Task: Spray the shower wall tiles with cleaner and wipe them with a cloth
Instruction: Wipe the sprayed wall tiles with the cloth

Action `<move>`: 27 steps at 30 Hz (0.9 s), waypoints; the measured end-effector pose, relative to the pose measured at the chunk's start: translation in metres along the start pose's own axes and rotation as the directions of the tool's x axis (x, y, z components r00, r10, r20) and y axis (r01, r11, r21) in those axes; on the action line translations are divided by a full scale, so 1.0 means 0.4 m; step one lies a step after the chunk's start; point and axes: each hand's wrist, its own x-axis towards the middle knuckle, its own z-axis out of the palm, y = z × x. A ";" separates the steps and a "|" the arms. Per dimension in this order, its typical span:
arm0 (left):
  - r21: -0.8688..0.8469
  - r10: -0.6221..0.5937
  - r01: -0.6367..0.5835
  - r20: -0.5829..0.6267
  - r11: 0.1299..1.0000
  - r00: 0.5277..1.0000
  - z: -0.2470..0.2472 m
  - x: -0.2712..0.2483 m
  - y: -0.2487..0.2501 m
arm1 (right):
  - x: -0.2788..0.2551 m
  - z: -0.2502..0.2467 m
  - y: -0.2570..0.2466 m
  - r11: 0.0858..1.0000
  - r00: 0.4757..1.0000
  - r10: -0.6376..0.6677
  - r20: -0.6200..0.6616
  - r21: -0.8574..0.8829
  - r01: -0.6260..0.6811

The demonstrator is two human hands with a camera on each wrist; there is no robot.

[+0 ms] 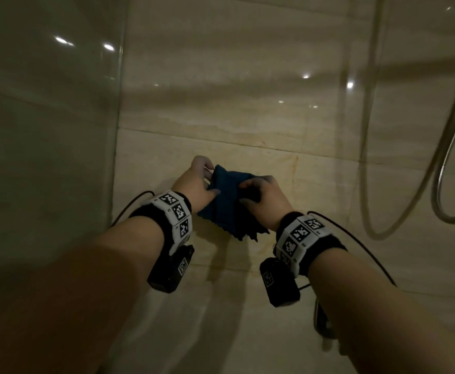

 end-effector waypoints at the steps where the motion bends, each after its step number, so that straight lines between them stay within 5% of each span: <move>1: -0.011 0.005 -0.005 -0.010 1.000 1.000 0.002 0.014 -0.002 | 0.018 -0.002 0.006 1.000 1.000 -0.007 -0.023 -0.007 0.007; 4: 0.149 0.026 -0.021 -0.034 0.989 0.999 0.002 0.058 -0.023 | 0.070 -0.011 0.024 1.000 0.996 -0.011 -0.089 -0.013 0.010; 9: 0.600 -0.059 0.075 -0.046 0.797 0.997 -0.022 0.122 -0.057 | 0.150 -0.030 0.057 0.997 0.988 -0.020 -0.154 -0.080 0.008; 11: 0.716 -0.092 0.050 0.019 0.696 0.996 -0.020 0.151 -0.061 | 0.166 -0.029 0.062 0.964 0.977 -0.072 -0.202 -0.264 0.016; 14: 0.794 -0.154 0.021 0.092 0.607 0.984 -0.007 0.182 -0.059 | 0.160 -0.017 0.065 0.824 0.954 -0.216 -0.206 -0.563 0.065; 17: 0.838 -0.183 0.012 0.106 0.546 0.977 0.004 0.191 -0.073 | 0.140 0.006 0.074 0.754 0.966 -0.238 -0.100 -0.646 0.119; 27: 0.883 -0.057 -0.048 0.085 0.467 0.995 -0.017 0.198 -0.129 | 0.159 0.073 0.079 0.813 0.996 -0.093 0.004 -0.576 0.078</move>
